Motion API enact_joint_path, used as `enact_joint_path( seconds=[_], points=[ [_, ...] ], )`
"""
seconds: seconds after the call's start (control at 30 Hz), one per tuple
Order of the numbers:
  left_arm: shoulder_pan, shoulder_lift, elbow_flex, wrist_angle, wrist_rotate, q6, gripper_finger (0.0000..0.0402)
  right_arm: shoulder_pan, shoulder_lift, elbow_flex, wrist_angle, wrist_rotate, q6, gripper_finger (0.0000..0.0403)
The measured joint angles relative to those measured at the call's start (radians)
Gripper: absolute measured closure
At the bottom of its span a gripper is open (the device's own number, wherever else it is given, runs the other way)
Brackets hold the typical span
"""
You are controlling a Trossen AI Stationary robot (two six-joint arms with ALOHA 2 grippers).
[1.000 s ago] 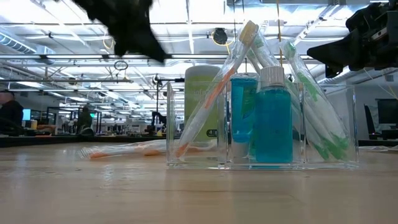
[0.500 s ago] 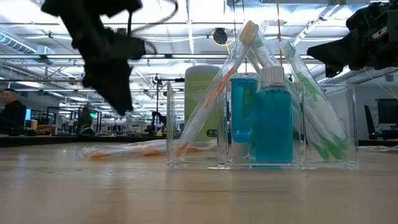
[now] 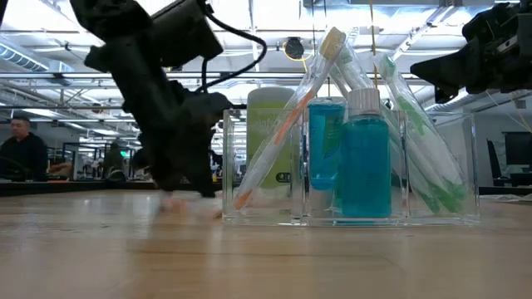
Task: Pick & Place toothbrushing station
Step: Put the orange toothbrush into the left compartment of the transparent organizer
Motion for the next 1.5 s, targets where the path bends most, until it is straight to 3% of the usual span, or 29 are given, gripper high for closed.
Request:
enact_joint_path(
  seconds=[0.1,0.23,0.4,0.6,0.77,1.0,1.3,1.4,1.5],
  points=[
    [0.016,0.003,0.002,0.128,-0.023,0.084,0.0261,0.0,0.0,0.0,0.0,0.0,0.0,0.0394],
    [0.064,0.003,0.001,0.123,-0.071,0.124,0.0261,0.0,0.0,0.0,0.0,0.0,0.0,0.0396],
    [0.106,0.0,0.001,0.129,0.019,0.12,0.0261,0.0,0.0,0.0,0.0,0.0,0.0,0.0394],
    [0.107,0.001,0.001,0.189,-0.007,0.171,0.0261,0.0,0.0,0.0,0.005,0.0,0.0,0.0396],
    [0.123,-0.055,0.001,0.218,0.045,0.333,0.0261,0.0,0.0,0.0,0.166,0.0,0.099,0.0395],
    [0.08,-0.183,0.002,0.173,-0.017,0.452,0.0261,0.0,0.0,0.0,0.359,0.004,0.293,0.0395],
    [0.042,-0.138,0.002,-0.047,-0.015,0.244,0.0261,0.0,0.0,0.0,0.392,0.001,0.296,0.0395],
    [0.006,-0.1,0.002,-0.02,0.034,0.242,0.0266,0.0,0.0,0.0,0.389,0.001,0.266,0.0394],
    [-0.026,-0.069,0.003,0.101,0.119,0.258,0.0301,0.0,0.0,0.0,0.389,0.004,0.263,0.0395]
  ],
)
